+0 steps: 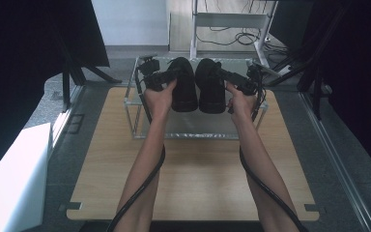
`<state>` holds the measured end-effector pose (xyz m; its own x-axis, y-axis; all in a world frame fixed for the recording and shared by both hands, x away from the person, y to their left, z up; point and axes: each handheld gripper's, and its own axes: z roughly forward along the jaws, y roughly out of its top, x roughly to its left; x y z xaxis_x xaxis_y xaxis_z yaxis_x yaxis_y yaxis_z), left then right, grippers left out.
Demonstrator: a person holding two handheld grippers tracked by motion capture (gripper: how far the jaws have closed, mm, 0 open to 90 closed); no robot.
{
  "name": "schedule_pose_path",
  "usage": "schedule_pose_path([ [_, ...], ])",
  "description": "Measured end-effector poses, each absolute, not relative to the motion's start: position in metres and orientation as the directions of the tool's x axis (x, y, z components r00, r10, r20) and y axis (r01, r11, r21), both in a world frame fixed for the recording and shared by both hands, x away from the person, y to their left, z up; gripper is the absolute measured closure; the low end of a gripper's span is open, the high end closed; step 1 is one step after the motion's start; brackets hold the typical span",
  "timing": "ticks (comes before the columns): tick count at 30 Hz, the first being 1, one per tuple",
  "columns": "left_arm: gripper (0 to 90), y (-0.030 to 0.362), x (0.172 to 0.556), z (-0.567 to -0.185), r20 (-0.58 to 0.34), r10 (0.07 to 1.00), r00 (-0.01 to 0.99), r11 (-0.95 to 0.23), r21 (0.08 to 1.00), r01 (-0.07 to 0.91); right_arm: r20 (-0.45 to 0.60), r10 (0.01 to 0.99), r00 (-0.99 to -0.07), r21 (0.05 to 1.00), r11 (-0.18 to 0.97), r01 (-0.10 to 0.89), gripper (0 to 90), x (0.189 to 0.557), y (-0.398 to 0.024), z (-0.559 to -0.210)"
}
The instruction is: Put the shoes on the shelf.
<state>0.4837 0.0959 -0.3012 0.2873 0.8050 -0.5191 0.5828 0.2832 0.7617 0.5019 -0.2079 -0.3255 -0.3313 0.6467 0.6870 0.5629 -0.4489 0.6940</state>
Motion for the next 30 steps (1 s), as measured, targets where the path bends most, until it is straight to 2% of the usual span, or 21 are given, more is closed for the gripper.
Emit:
schedule_pose_path([
  [8, 47.4, 0.107, 0.453, -0.293, -0.463, 0.806, 0.369, 0.219, 0.812, 0.541, 0.637, 0.663, -0.393, 0.745, -0.400, 0.534, 43.9, 0.480, -0.224, -0.315],
  [16, 50.4, 0.120, 0.416, -0.310, -0.461, 0.772, 0.438, 0.194, 0.827, 0.529, 0.659, 0.606, -0.446, 0.733, -0.384, 0.561, 55.9, 0.451, -0.239, -0.333],
  [25, 72.0, 0.131, 0.378, -0.344, -0.493, 0.716, 0.494, 0.186, 0.818, 0.545, 0.688, 0.526, -0.499, 0.716, -0.380, 0.585, 75.1, 0.409, -0.244, -0.362],
  [30, 84.3, 0.124, 0.371, -0.358, -0.498, 0.702, 0.510, 0.181, 0.816, 0.548, 0.646, 0.534, -0.545, 0.753, -0.327, 0.572, 86.0, 0.390, -0.238, -0.367],
])
